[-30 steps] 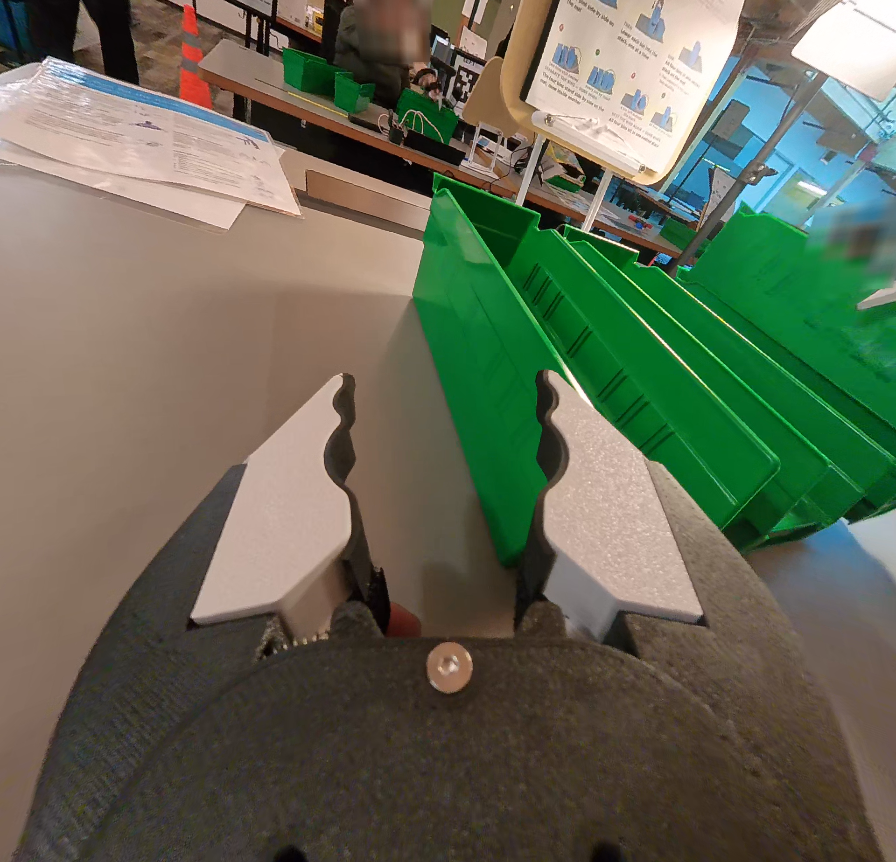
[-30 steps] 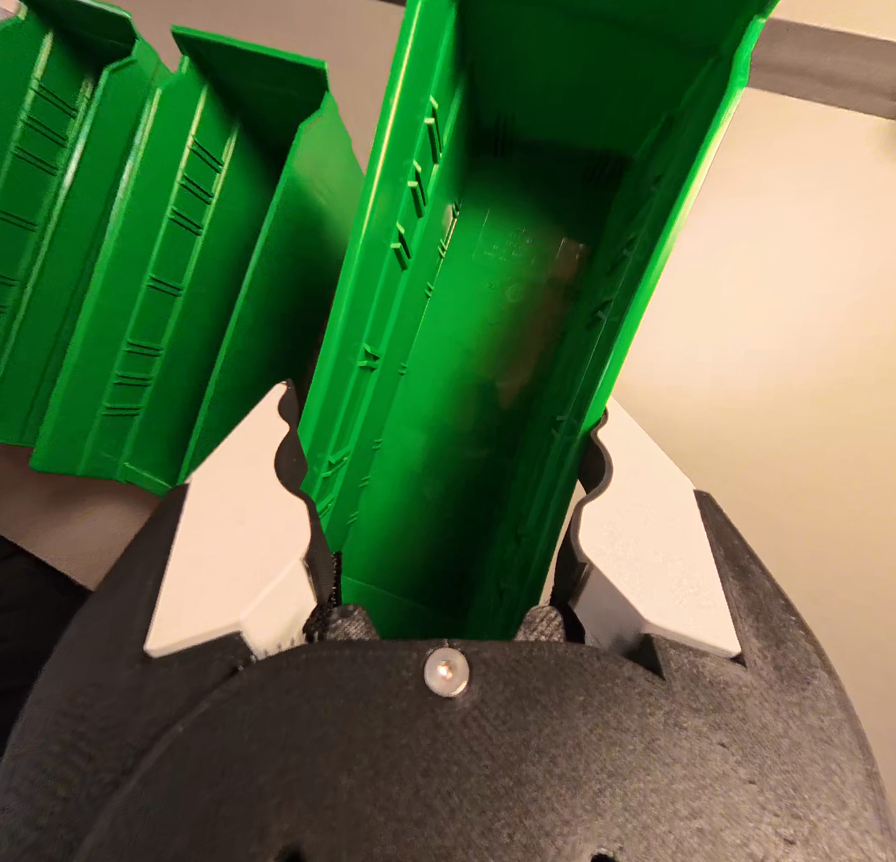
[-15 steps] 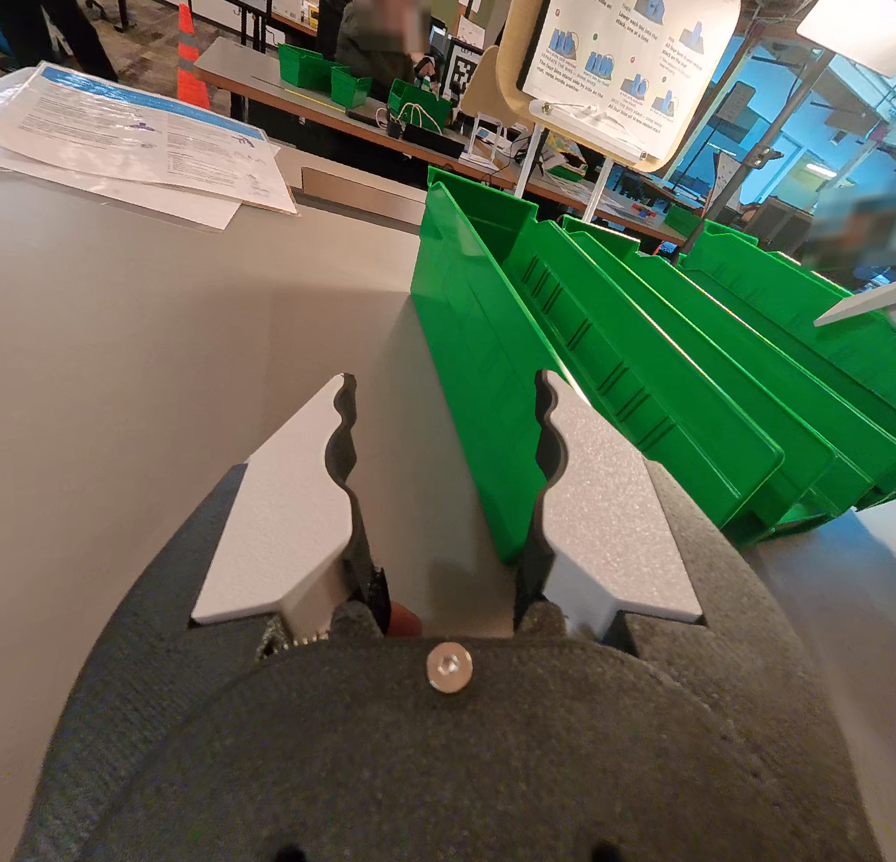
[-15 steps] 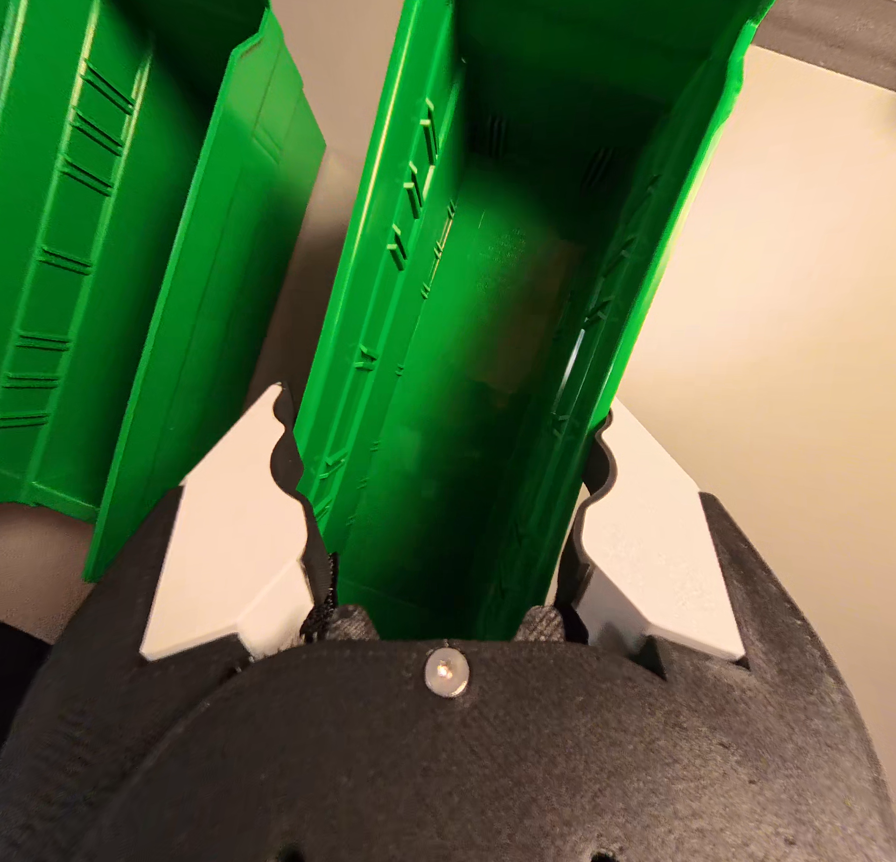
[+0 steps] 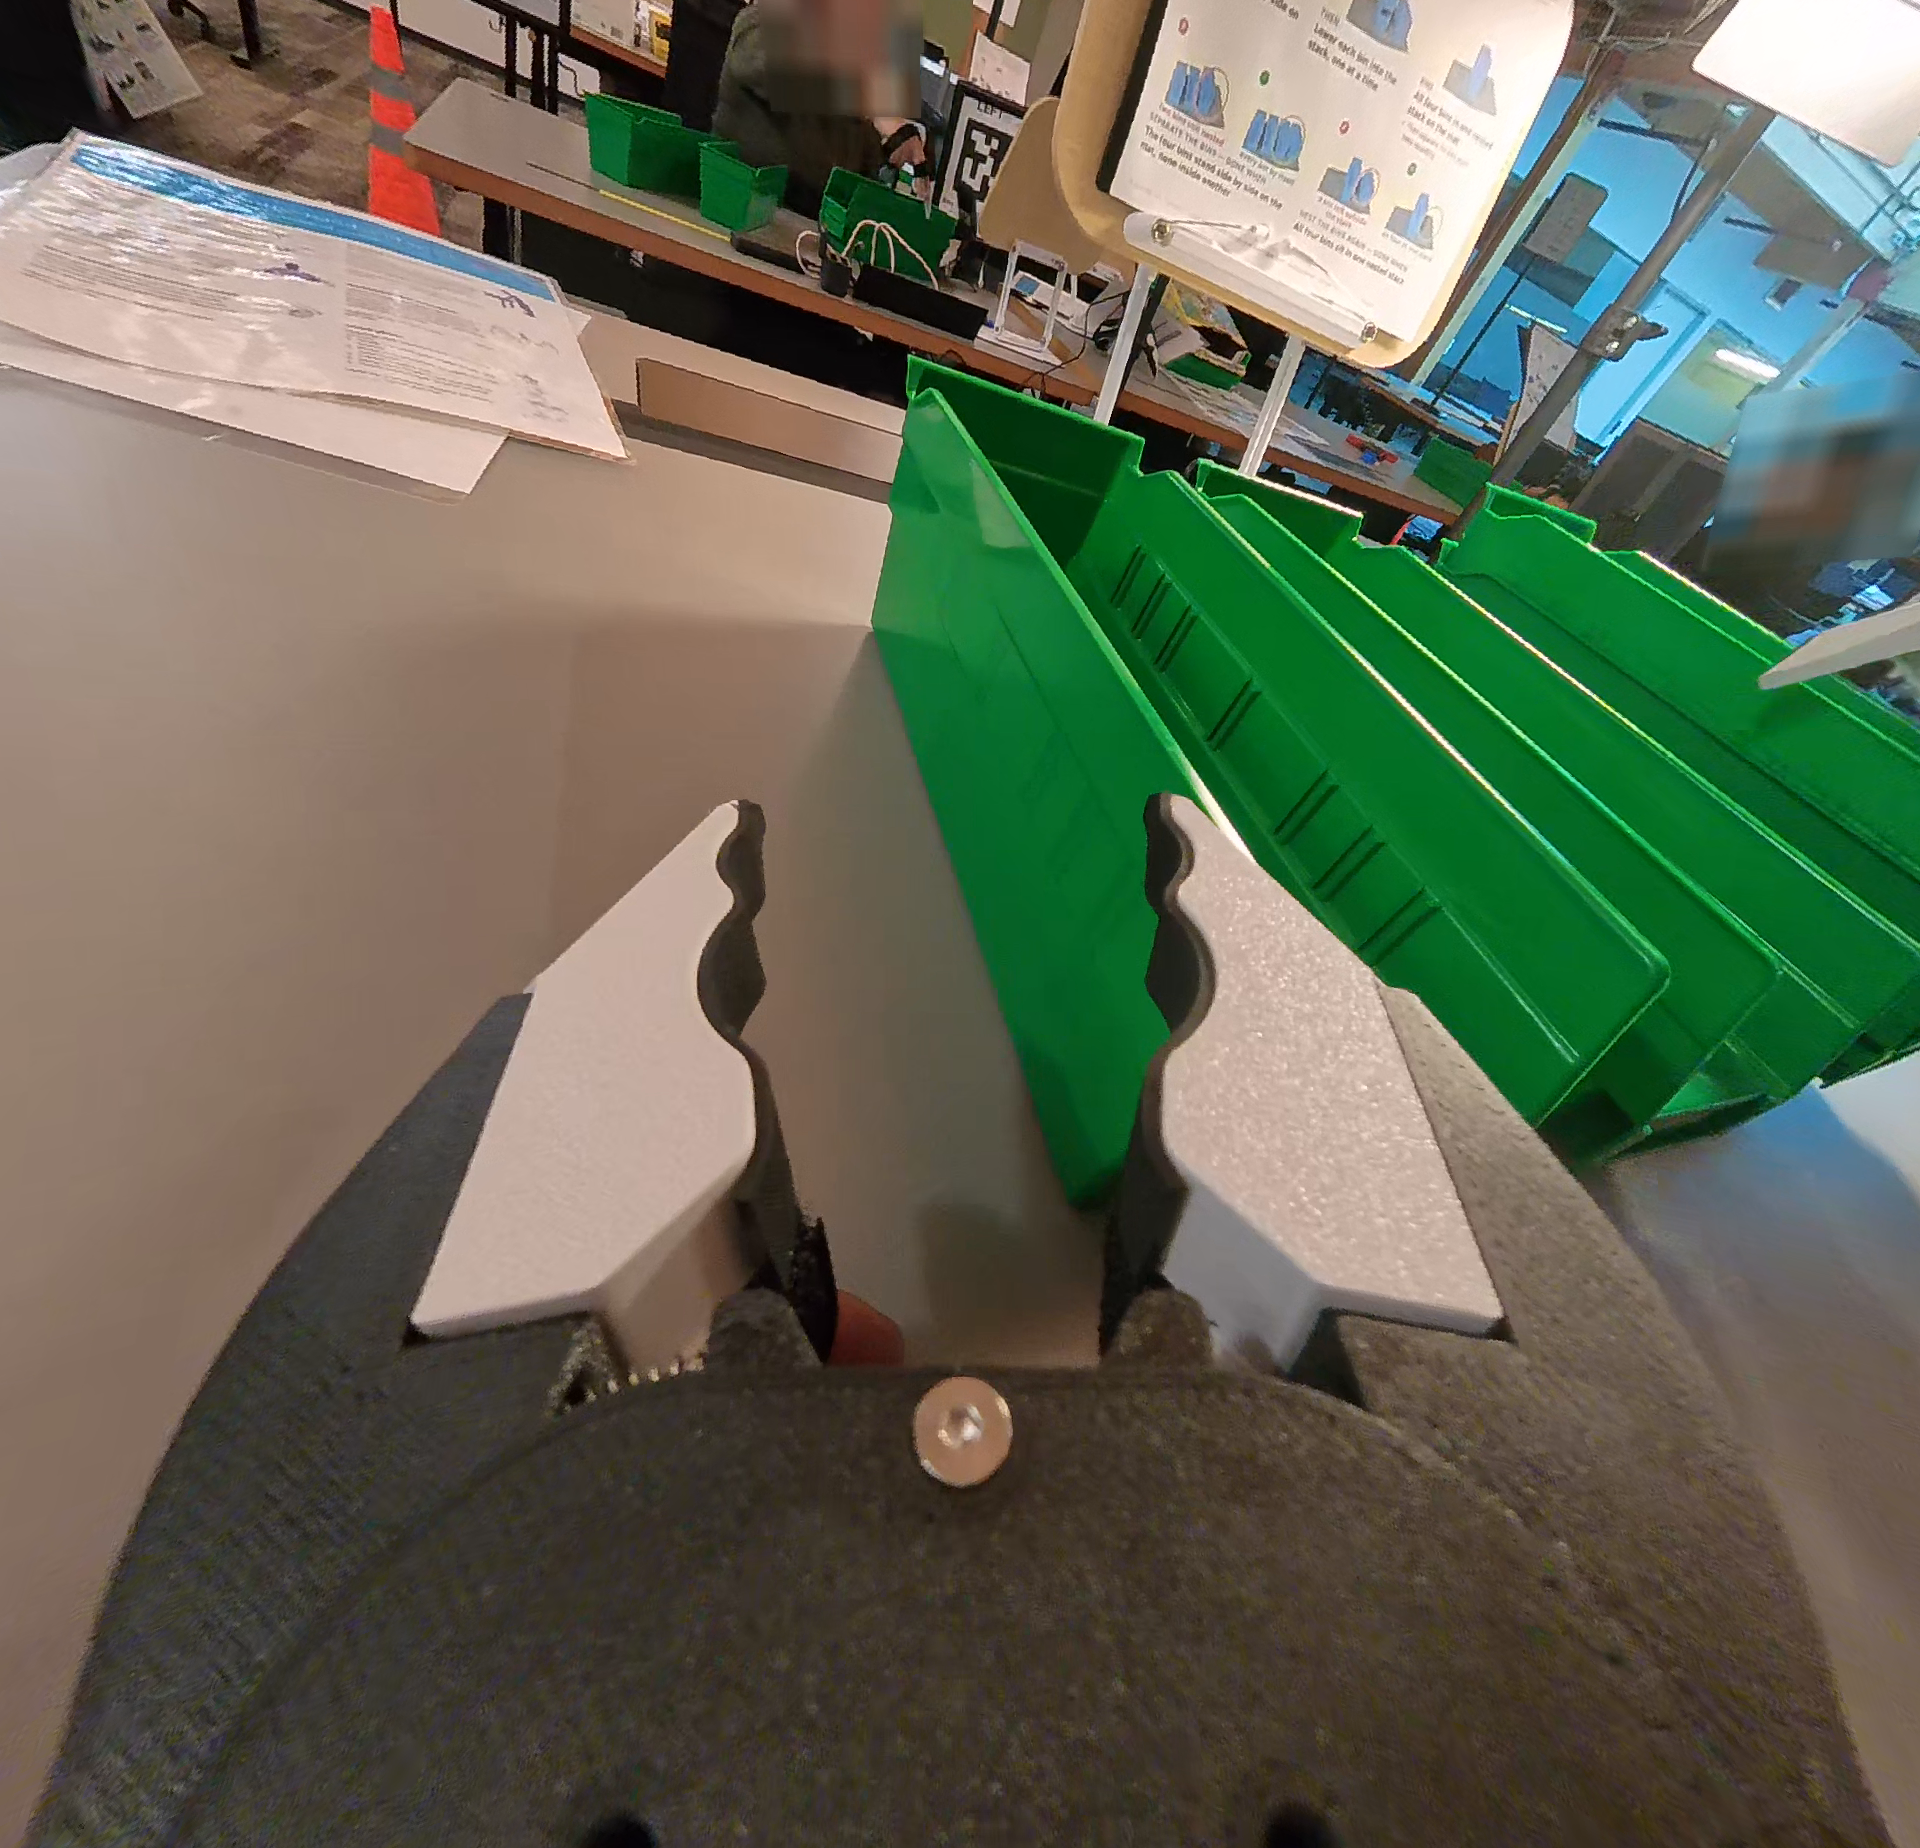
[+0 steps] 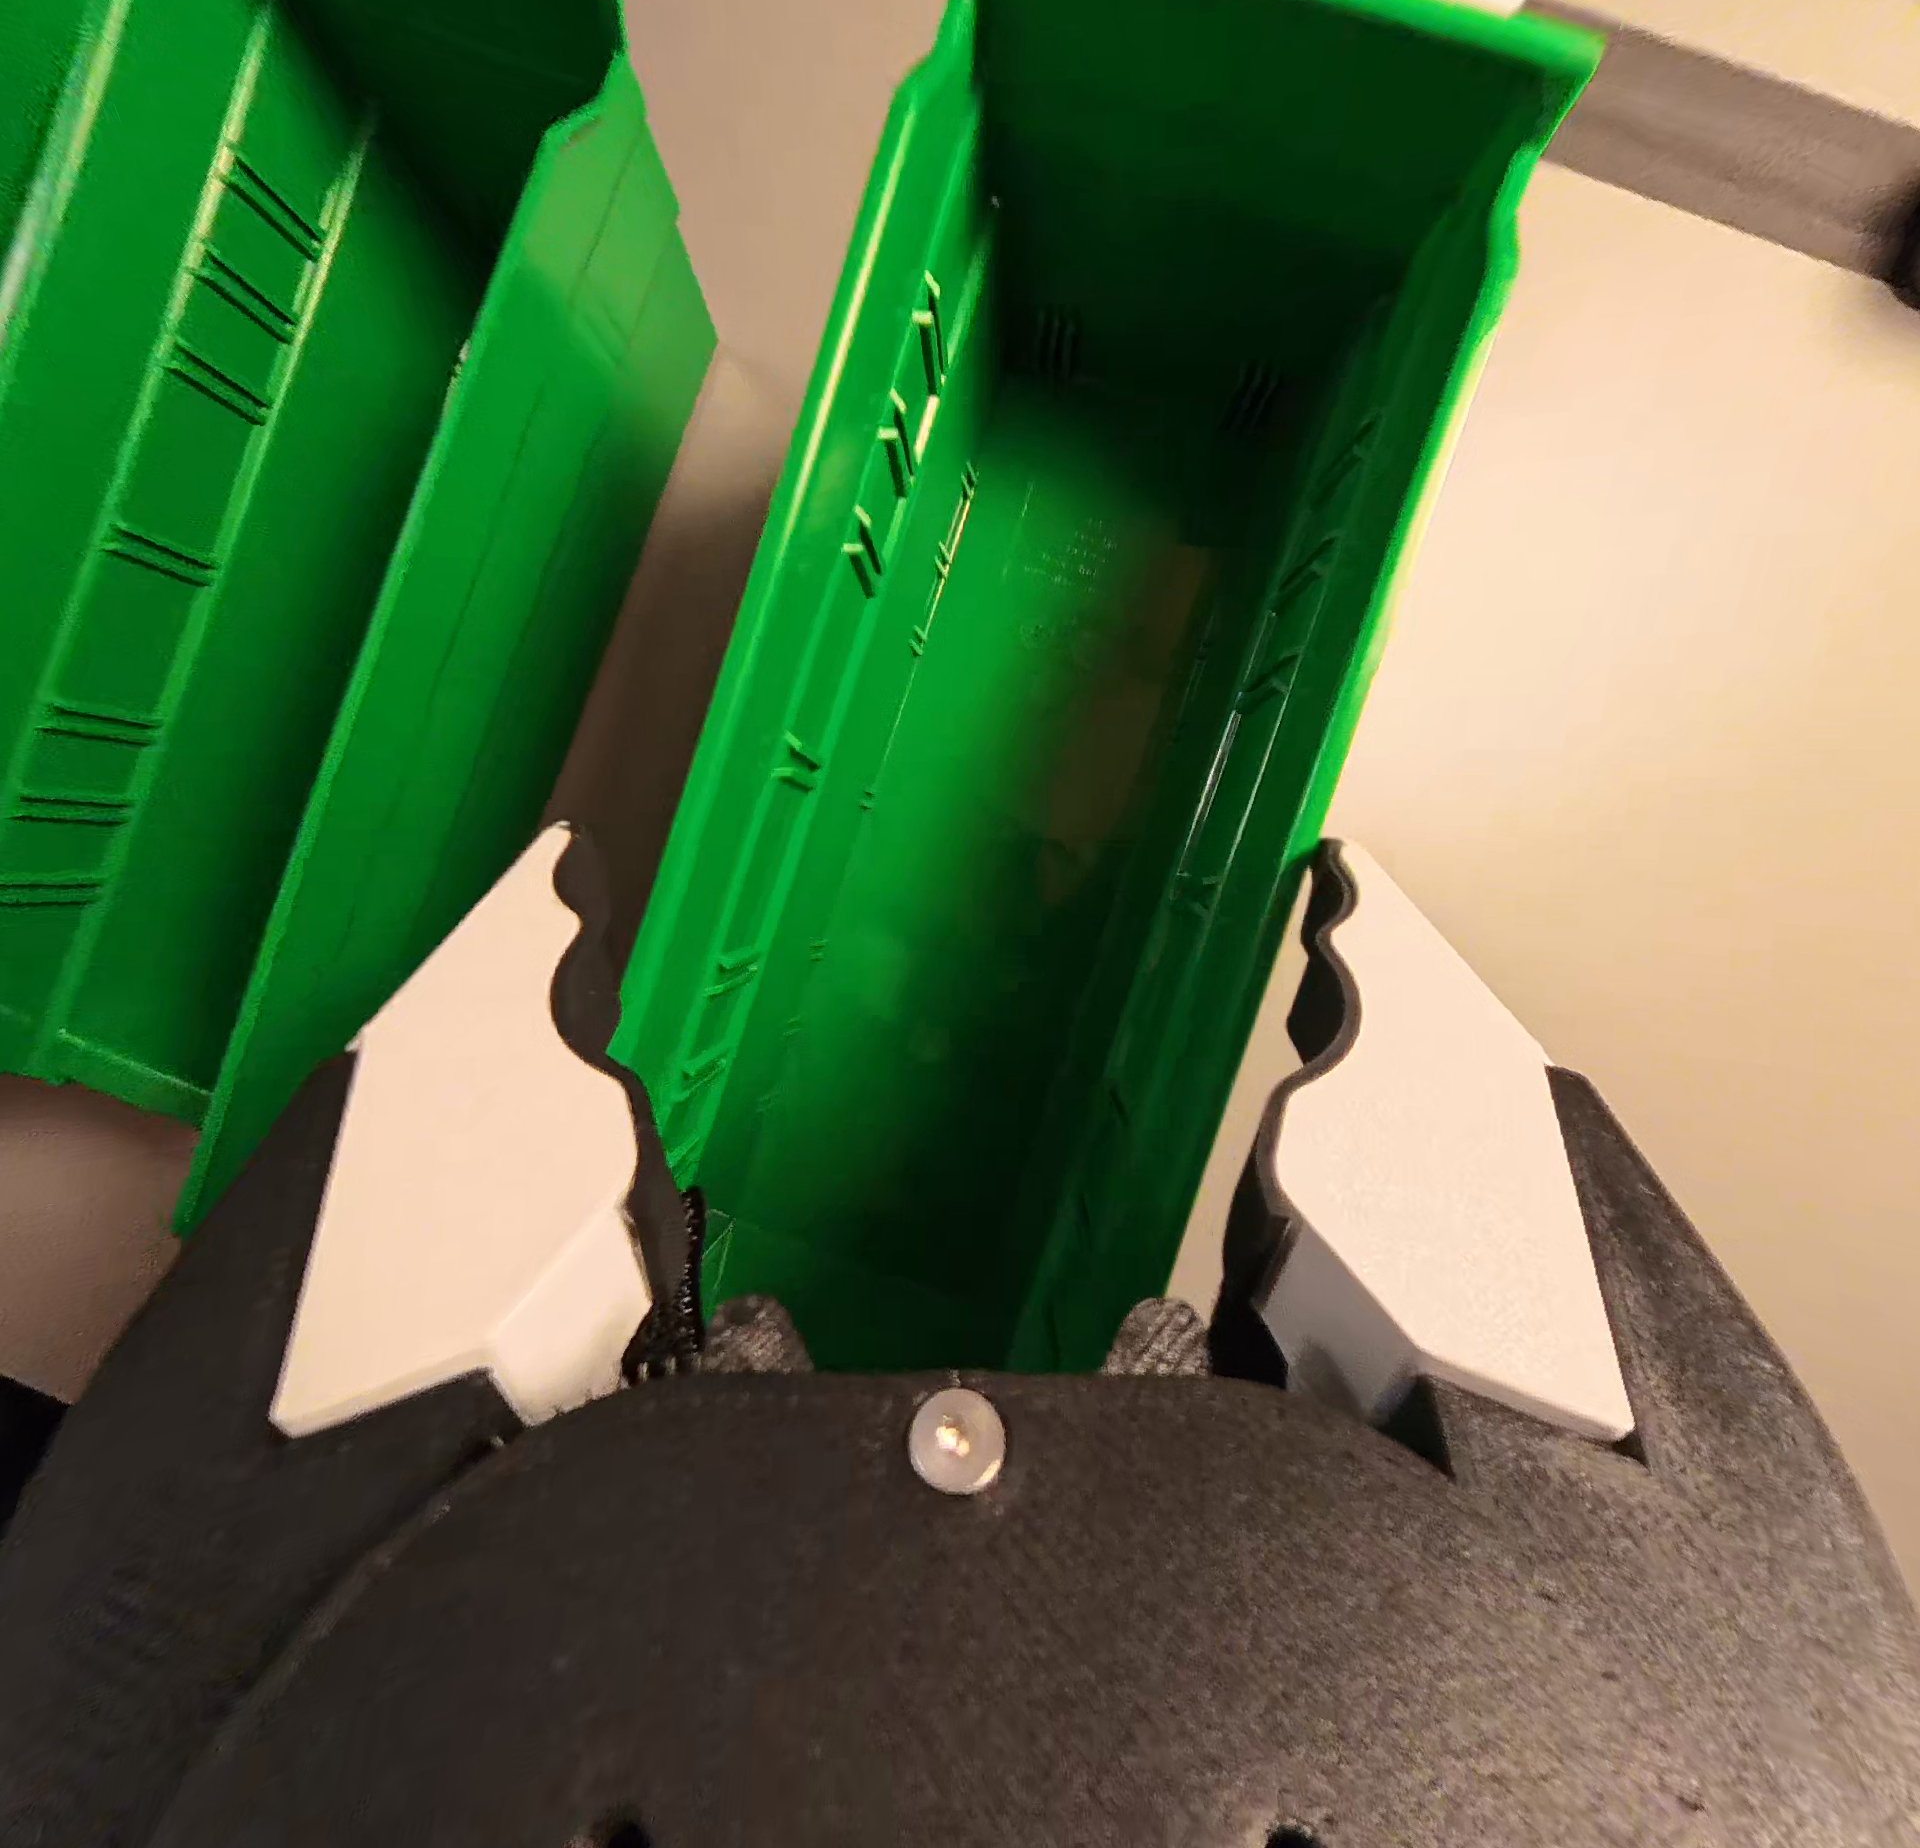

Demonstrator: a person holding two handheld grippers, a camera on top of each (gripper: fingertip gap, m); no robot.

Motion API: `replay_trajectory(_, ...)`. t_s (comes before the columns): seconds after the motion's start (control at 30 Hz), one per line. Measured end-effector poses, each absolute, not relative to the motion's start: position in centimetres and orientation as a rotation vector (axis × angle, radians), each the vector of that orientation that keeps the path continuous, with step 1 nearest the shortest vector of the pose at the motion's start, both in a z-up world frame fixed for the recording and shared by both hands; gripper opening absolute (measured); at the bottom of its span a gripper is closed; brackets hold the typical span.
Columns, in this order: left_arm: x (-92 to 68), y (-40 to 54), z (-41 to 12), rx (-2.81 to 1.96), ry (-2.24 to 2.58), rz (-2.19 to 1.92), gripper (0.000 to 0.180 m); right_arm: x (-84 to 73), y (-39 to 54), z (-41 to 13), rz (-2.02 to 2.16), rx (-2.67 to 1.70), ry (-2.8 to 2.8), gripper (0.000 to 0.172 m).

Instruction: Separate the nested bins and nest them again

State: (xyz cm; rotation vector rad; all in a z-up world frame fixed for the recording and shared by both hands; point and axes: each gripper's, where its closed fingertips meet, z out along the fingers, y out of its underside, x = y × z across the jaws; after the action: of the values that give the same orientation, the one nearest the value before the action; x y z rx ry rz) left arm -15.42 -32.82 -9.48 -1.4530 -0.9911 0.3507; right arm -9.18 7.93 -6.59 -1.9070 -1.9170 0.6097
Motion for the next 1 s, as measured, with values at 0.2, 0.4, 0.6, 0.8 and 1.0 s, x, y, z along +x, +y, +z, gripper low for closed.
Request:
replay_trajectory(0.2, -15.5, -32.7, -9.6, -1.463, -0.996, 0.35, 0.074, -9.0, 2.8, -2.7, 0.747, -1.734, -1.96, 0.133)
replay_trajectory(0.4, -15.5, -32.8, -9.7, -1.465, -0.996, 0.357, 0.074, -10.0, -6.1, -4.5, 0.828, -1.617, -2.136, 0.134)
replay_trajectory(0.6, -15.5, -32.8, -9.6, -1.462, -0.993, 0.35, 0.073, -13.7, -10.3, -7.6, 0.877, -1.688, -2.169, 0.141)
replay_trajectory(0.8, -15.5, -32.9, -9.5, -1.444, -0.989, 0.327, 0.073, -15.7, -9.5, -10.1, 0.707, -1.667, -2.15, 0.147)
replay_trajectory(1.0, -15.5, -32.9, -9.4, -1.438, -0.986, 0.321, 0.073, -14.1, -8.2, -9.9, 0.706, -1.723, -2.182, 0.135)
